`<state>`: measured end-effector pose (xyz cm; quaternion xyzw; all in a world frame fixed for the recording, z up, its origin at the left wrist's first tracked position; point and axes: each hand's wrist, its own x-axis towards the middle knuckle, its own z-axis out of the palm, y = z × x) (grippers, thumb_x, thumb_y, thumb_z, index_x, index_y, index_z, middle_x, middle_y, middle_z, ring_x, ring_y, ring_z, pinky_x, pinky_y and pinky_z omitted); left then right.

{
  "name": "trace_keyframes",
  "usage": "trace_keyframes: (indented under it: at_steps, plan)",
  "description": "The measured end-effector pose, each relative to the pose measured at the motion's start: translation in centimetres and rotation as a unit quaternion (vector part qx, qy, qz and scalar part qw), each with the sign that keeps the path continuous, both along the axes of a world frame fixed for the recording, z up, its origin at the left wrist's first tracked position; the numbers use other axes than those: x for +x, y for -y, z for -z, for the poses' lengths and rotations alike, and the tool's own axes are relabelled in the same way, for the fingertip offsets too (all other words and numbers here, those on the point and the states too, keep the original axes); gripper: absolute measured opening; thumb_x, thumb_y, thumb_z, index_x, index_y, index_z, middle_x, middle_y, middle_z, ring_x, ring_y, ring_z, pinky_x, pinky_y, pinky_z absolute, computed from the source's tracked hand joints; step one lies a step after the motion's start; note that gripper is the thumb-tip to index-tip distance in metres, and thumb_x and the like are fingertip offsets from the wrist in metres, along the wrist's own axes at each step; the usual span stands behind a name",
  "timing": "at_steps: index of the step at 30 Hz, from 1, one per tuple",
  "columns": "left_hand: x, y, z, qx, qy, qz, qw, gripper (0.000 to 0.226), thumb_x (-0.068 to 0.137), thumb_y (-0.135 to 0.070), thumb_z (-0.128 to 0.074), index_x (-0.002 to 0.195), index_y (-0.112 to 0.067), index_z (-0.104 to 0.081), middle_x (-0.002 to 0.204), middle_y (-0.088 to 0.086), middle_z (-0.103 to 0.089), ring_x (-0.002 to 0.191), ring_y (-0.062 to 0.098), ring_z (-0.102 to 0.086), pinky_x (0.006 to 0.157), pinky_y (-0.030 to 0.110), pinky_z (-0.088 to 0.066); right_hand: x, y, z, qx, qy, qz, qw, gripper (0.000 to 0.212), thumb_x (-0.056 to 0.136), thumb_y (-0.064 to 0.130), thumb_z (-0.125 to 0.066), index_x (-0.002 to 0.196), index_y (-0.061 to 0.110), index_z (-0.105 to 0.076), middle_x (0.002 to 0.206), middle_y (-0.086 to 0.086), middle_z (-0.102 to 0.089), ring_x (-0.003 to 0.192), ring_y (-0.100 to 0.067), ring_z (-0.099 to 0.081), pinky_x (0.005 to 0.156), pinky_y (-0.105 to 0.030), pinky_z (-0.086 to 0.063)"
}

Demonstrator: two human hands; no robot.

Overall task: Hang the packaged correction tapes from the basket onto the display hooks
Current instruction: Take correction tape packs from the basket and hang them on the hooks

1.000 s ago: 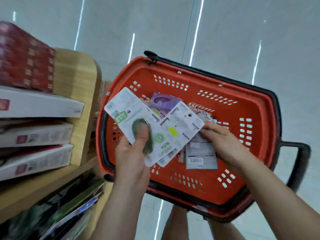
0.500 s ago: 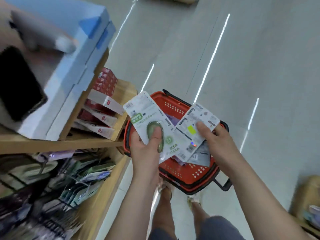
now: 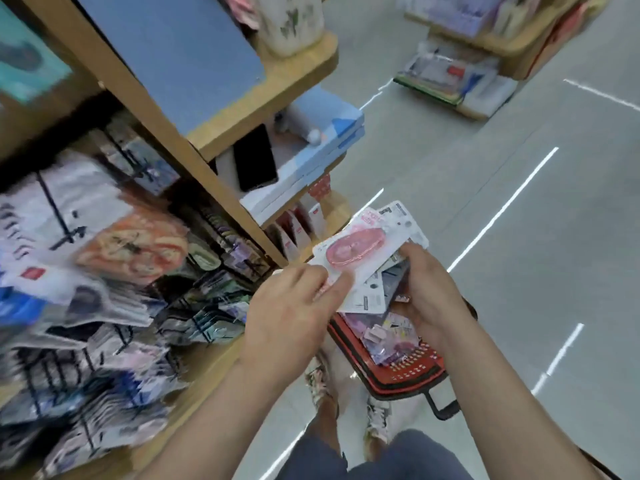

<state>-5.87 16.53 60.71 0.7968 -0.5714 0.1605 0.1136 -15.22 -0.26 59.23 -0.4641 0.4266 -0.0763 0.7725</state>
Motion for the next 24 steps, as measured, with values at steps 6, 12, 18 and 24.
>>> trace_keyframes:
  at_steps: [6,12,18,24]
  plan:
    - [-0.5,-4.1,-4.0,0.012,0.006,-0.072,0.997,0.051,0.065,-0.002,-0.083,0.112,-0.017,-0.072,0.091,0.004,-0.063,0.079,0.027,-0.060,0.058,0.033,-0.049,2.5,-3.7,-2.4,0.095,0.095,-0.029,0.991,0.056,0.098,0.064,-0.035,0.107,0.020,-0.068,0.069,0.004,-0.070,0.053,-0.009,-0.066,0.045,-0.024,-0.049]
    - [-0.3,-9.2,-6.4,0.009,0.024,-0.099,0.995,0.038,0.077,-0.007,-0.076,0.114,-0.015,-0.069,0.096,0.006,-0.065,0.087,0.029,-0.062,0.065,0.035,-0.050,6.0,-8.7,-5.6,0.035,0.129,-0.121,0.984,0.042,0.085,0.030,-0.071,0.123,0.013,-0.064,0.105,-0.010,-0.075,0.090,-0.028,-0.074,0.074,-0.044,-0.060]
    - [-2.1,-17.0,-9.0,-0.043,-0.169,-0.256,0.951,0.026,0.082,-0.019,-0.067,0.105,-0.030,-0.072,0.098,-0.016,-0.072,0.084,0.008,-0.067,0.068,0.021,-0.050,9.2,-12.2,-7.9,-0.078,0.130,-0.114,0.982,0.025,0.081,0.027,-0.073,0.105,0.020,-0.072,0.100,0.003,-0.076,0.098,-0.020,-0.072,0.086,-0.039,-0.057]
    - [-0.5,-21.6,-12.9,-0.342,-0.573,-0.302,0.681,0.017,0.087,-0.014,-0.070,0.104,-0.017,-0.070,0.095,-0.002,-0.077,0.085,0.014,-0.073,0.070,0.030,-0.058,9.4,-17.1,-10.8,-0.170,0.154,-0.275,0.934,0.010,0.085,0.017,-0.072,0.082,0.026,-0.071,0.078,0.017,-0.075,0.075,-0.001,-0.070,0.073,-0.024,-0.055]
